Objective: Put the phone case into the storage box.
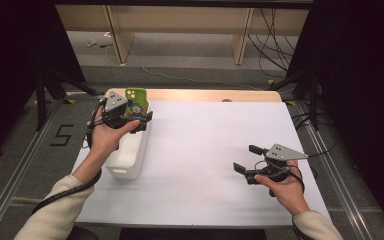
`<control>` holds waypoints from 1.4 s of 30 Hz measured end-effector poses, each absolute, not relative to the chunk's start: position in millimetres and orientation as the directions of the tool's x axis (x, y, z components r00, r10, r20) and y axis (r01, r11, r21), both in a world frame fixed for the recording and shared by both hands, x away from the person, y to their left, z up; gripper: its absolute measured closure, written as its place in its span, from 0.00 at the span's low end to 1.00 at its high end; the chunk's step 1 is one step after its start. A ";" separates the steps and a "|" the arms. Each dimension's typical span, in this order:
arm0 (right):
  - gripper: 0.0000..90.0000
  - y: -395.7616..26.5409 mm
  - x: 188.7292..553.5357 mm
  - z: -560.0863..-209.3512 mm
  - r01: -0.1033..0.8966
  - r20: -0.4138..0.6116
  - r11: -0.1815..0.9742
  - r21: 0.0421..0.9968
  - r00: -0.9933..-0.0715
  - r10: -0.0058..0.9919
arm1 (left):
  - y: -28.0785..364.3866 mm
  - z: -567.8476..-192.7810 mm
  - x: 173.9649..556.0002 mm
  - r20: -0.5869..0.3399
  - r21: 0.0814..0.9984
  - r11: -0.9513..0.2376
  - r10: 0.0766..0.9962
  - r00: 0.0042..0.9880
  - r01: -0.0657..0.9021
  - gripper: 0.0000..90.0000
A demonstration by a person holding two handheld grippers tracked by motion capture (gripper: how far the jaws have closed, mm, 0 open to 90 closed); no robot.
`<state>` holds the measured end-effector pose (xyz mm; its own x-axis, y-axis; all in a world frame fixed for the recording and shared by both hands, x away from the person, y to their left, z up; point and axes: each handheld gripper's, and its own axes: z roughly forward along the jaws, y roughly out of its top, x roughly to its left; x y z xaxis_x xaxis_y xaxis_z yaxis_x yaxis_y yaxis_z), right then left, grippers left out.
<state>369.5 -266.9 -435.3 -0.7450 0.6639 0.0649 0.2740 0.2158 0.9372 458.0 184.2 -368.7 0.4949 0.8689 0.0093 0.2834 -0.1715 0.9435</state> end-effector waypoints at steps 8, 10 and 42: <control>0.13 -266.7 369.8 -435.3 0.273 0.063 0.216 0.937 -0.744 0.665 | 184.6 -370.6 445.7 0.007 0.944 -0.176 0.856 0.516 0.278 0.02; 0.13 -266.7 369.7 -435.3 0.273 0.063 0.216 0.937 -0.744 0.665 | 184.5 -370.7 443.2 0.001 0.946 -0.170 0.853 0.523 0.275 0.02; 0.13 -267.0 369.5 -434.7 0.270 0.061 0.214 0.939 -0.742 0.668 | 182.5 -376.7 412.5 -0.021 0.947 -0.167 0.820 0.572 0.274 0.01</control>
